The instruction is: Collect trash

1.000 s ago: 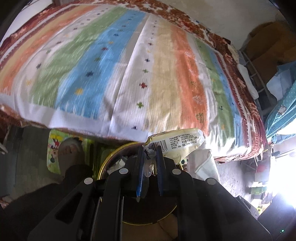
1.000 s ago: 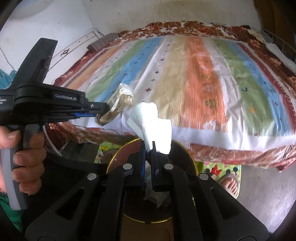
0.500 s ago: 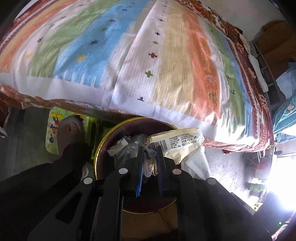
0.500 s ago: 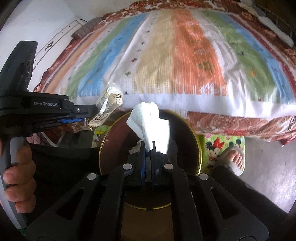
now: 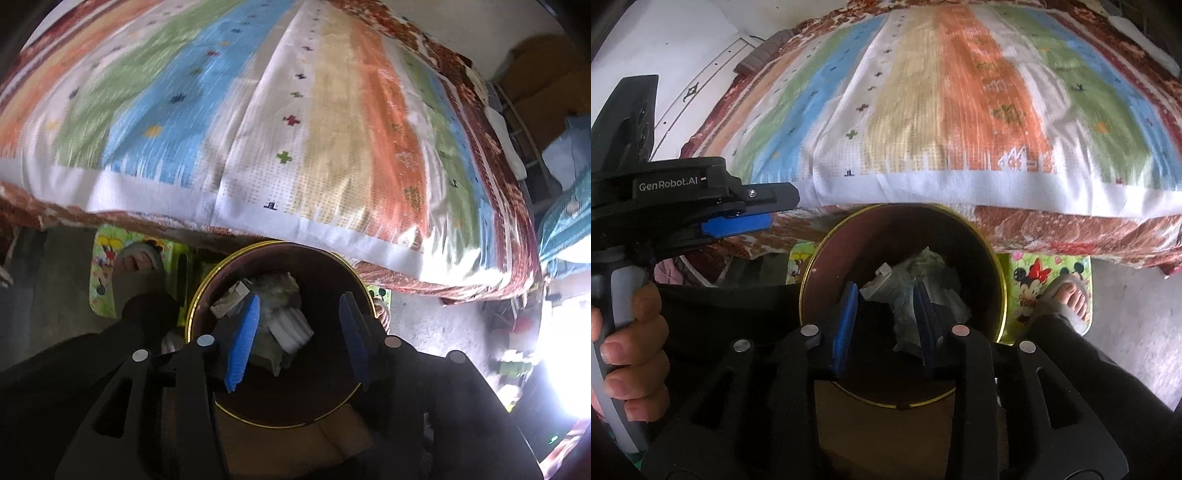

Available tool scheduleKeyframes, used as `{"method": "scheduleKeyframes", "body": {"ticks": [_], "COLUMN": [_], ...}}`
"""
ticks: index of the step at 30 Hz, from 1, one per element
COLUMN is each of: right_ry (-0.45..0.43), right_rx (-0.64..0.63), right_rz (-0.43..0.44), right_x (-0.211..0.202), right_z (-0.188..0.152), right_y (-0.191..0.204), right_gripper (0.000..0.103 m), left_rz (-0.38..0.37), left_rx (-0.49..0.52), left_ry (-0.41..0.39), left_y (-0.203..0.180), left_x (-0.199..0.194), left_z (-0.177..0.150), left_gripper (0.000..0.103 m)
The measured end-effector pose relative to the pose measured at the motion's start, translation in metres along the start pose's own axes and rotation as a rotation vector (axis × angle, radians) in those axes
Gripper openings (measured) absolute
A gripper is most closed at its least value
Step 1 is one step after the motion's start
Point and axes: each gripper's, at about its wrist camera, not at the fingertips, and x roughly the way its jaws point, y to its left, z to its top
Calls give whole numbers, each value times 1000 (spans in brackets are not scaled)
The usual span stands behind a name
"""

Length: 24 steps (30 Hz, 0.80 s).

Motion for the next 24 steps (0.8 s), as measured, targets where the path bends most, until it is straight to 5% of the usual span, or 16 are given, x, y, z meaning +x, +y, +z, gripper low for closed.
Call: {"method": "scheduleKeyframes", "body": {"ticks": [9, 12, 15, 22, 24], "right_ry": [-113, -151, -184, -274, -292], "right_rx": [-96, -142, -153, -176, -174], "right_rz": [-99, -103, -103, -60, -48], "right_x": [-52, -71, -87, -108, -109], "right_z": [-8, -20, -33, -63, -67], "right_y": [1, 5, 2, 9, 11], "right_gripper": [43, 50, 60, 95, 94], "left_rz": [-23, -56, -14, -18, -15], "left_rx": [192, 292, 390, 431, 429], "left_ry": [-83, -104, -186, -224, -244], "left_y": [-5, -12, -15, -12, -8], "left_x": [-40, -53, -68, -69, -69], "left_z": [-27, -42, -59, -96, -103], "left_gripper": [61, 75, 80, 97, 97]}}
